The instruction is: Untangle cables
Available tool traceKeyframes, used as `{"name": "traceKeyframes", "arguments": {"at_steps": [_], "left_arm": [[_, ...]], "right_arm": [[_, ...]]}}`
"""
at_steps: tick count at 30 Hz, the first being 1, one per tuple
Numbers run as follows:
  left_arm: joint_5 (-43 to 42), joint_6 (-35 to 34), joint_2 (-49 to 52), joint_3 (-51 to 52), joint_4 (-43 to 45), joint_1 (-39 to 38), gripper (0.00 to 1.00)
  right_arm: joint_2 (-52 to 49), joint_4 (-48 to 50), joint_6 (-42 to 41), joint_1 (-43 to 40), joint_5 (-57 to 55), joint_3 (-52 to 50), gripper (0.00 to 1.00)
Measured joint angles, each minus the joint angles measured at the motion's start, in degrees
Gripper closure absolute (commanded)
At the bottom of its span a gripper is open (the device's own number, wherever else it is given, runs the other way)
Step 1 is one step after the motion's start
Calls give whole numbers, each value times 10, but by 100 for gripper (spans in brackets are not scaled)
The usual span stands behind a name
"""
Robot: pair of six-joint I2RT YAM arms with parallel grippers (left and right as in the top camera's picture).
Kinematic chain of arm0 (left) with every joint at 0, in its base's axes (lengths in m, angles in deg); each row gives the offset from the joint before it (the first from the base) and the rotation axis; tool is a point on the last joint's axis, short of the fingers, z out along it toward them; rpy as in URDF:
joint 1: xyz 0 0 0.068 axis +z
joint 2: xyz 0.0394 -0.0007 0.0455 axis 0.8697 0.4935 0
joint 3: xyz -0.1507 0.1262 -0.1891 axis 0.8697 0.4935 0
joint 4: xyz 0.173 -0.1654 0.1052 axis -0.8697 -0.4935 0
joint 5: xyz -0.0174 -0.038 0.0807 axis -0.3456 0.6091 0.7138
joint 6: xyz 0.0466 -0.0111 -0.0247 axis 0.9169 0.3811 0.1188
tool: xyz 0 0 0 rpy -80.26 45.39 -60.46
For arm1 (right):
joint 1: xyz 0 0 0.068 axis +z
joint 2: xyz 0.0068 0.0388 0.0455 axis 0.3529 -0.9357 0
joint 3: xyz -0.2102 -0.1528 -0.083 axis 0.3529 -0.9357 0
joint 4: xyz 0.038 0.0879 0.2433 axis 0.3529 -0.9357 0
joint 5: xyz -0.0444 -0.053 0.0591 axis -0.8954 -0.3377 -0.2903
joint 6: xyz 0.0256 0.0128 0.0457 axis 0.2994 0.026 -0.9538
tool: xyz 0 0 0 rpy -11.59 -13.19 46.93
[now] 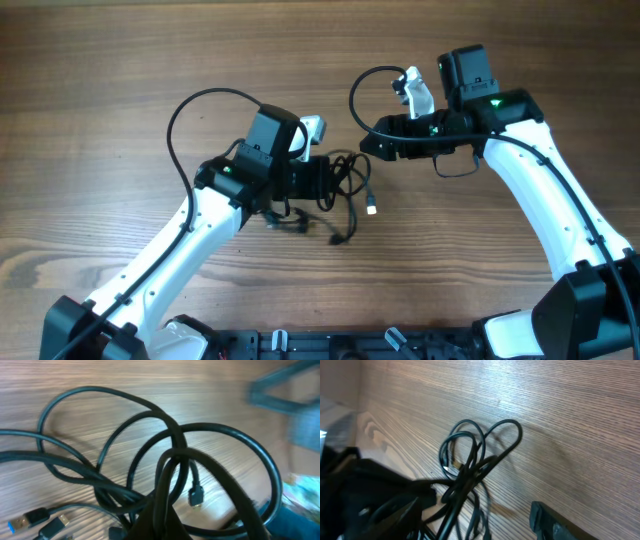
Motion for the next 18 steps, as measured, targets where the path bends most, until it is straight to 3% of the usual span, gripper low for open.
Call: {"name": "traceKeyframes", "arguments": {"at_steps": [4, 8, 12, 18], "left_arm": [[112, -90, 22, 0, -21, 0, 96], [162, -164, 36, 0, -13, 0, 96], [174, -191, 47, 0, -11, 0, 96], [175, -202, 48, 0, 3, 0, 96]], "right_arm": [[0, 9, -9, 2, 2, 0, 26], [0, 50, -92, 53, -31, 0, 26], [-13, 78, -178, 106, -77, 0, 26], [-57, 106, -194, 113, -73, 0, 25]]}}
